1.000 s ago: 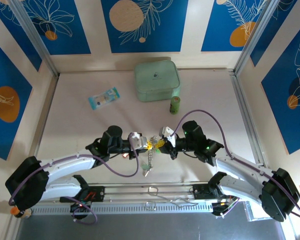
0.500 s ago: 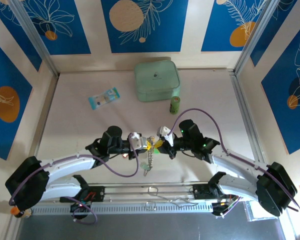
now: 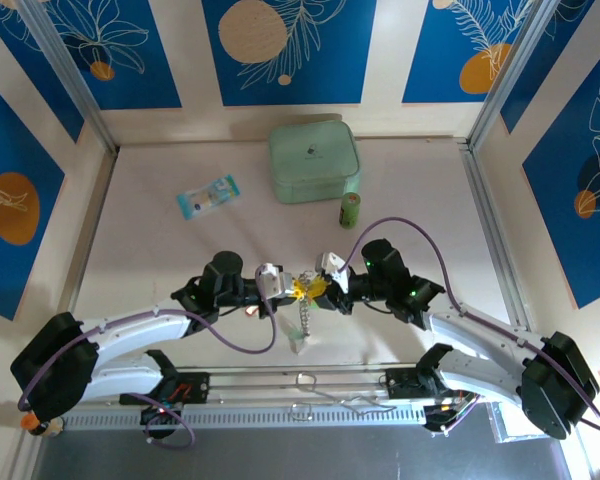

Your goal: Put the keys on the keyring

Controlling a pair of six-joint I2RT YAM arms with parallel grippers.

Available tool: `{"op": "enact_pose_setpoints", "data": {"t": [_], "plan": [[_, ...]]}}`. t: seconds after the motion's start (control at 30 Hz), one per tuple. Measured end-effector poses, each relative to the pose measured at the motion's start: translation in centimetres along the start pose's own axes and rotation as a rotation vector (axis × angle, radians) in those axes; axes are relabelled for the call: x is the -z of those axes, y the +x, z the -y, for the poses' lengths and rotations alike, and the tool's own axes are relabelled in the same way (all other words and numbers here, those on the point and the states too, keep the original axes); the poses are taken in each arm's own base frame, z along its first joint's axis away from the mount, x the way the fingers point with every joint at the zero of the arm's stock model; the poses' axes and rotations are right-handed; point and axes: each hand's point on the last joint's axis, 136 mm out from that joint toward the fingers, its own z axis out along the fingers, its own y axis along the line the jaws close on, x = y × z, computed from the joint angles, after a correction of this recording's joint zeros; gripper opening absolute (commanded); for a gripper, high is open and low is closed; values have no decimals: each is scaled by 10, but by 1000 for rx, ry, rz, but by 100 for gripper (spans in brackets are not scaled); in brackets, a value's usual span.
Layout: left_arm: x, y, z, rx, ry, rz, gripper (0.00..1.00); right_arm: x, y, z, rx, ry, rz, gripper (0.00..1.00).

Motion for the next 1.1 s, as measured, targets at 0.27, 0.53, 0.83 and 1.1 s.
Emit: {"op": "enact_pose_setpoints", "data": {"t": [0.27, 0.53, 0.83, 1.1], "plan": [[-1, 0, 0, 7, 3, 2, 0, 0, -2, -1, 5, -5, 10, 11], [-3, 10, -1, 29, -4, -39, 22, -1, 7, -4, 14, -21, -49, 0], [-5, 11, -7, -22, -18, -92, 23, 0, 6, 0, 95, -18, -186, 0], [-4, 19, -2, -43, 2, -126, 18, -5, 8, -2, 157, -50, -289, 0]]}}
